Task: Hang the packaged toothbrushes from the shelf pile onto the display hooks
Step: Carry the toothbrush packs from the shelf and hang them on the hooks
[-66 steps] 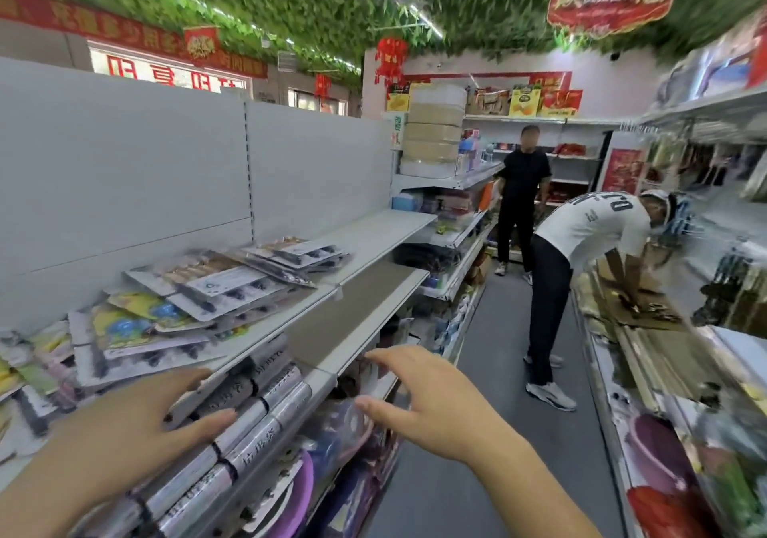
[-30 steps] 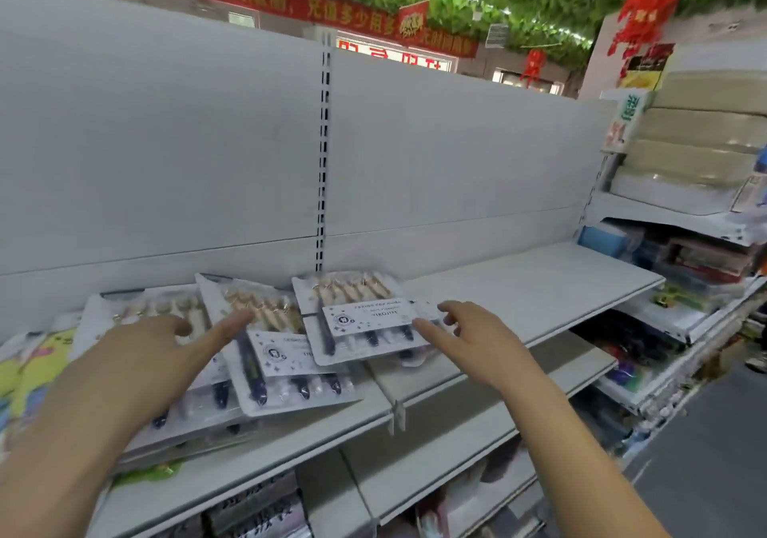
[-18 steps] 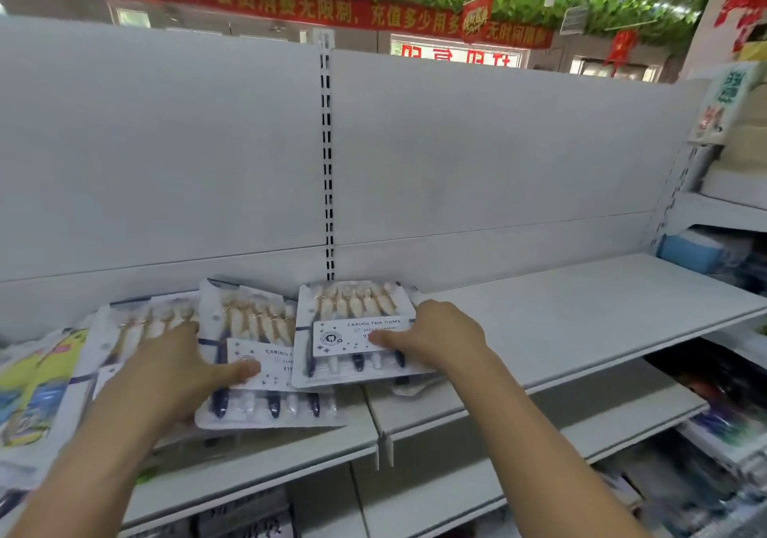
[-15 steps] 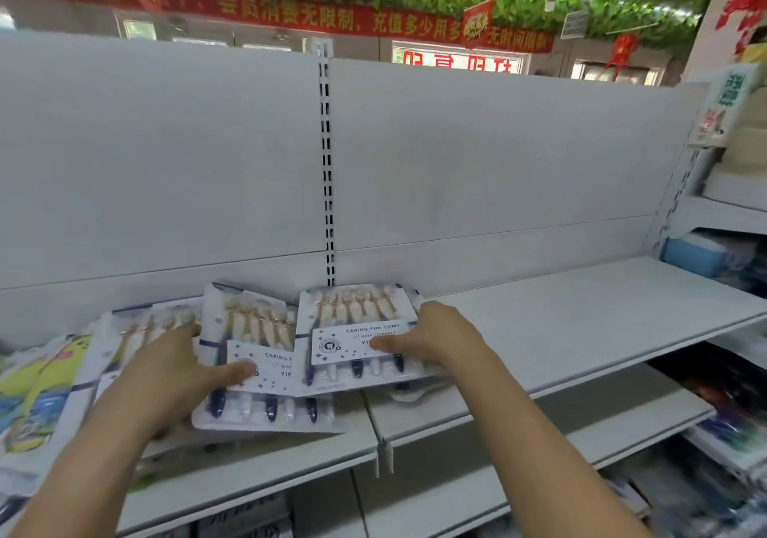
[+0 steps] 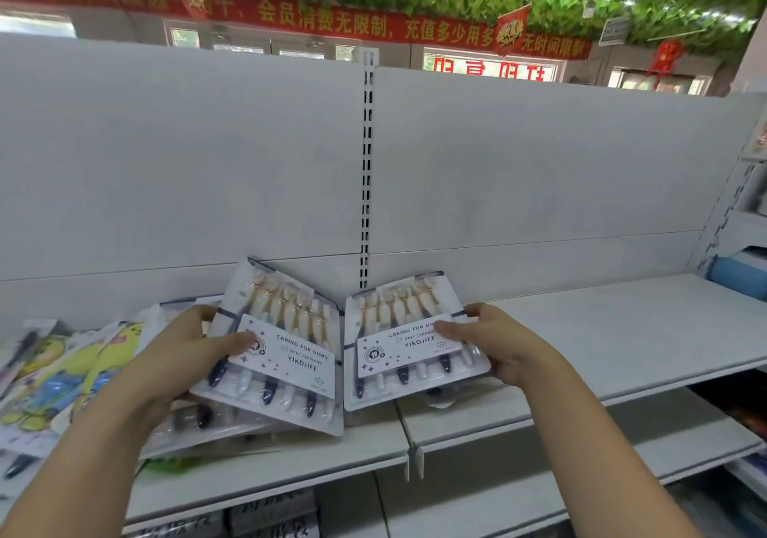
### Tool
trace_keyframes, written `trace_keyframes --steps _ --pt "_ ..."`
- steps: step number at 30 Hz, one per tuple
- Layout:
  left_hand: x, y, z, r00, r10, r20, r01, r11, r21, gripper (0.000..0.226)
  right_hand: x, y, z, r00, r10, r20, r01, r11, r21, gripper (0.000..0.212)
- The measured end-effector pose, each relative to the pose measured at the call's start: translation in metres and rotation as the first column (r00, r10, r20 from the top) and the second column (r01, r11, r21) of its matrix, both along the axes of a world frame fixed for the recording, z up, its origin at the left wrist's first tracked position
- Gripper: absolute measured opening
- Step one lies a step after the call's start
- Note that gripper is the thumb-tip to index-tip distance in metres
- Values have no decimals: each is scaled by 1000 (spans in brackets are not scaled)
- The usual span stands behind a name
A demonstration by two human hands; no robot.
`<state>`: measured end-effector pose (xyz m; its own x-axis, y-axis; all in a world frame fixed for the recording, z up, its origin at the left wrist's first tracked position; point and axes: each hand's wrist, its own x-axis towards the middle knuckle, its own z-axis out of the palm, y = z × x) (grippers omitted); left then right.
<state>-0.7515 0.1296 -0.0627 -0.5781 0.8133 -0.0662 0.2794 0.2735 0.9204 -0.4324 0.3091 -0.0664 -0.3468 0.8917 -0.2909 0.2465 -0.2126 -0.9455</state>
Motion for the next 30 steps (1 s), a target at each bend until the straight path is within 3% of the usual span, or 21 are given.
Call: trace_keyframes --steps 5,11,13,17,21,24,27,29,30 --pt "-6 -18 6 995 67 77 -77 986 145 41 7 -9 -2 984 28 -176 -33 999 -24 42" --pt "-11 -54 13 980 -37 195 -5 978 210 118 12 -20 1 963 88 -253 -77 996 53 49" --pt "-15 -66 13 973 -13 231 -52 961 272 127 13 -27 8 956 106 -272 -79 991 111 52" --pt "-16 -98 15 968 47 248 -142 914 379 94 -1 -44 27 926 204 -316 -134 964 230 56" --pt "-23 -144 11 958 178 225 -264 851 455 118 -32 -61 37 878 322 -355 -195 917 348 65" --pt "-28 -188 0 930 294 222 -368 771 520 84 -66 -77 36 835 436 -335 -288 866 408 90" --pt "-33 -240 -15 863 453 223 -497 691 524 72 -110 -95 29 789 511 -343 -365 837 408 119" --pt "-35 -279 -26 810 540 228 -569 630 528 75 -142 -112 21 737 565 -370 -426 814 395 121" --pt "-36 -299 -32 786 578 222 -594 605 530 72 -158 -124 17 704 604 -373 -471 790 392 112"
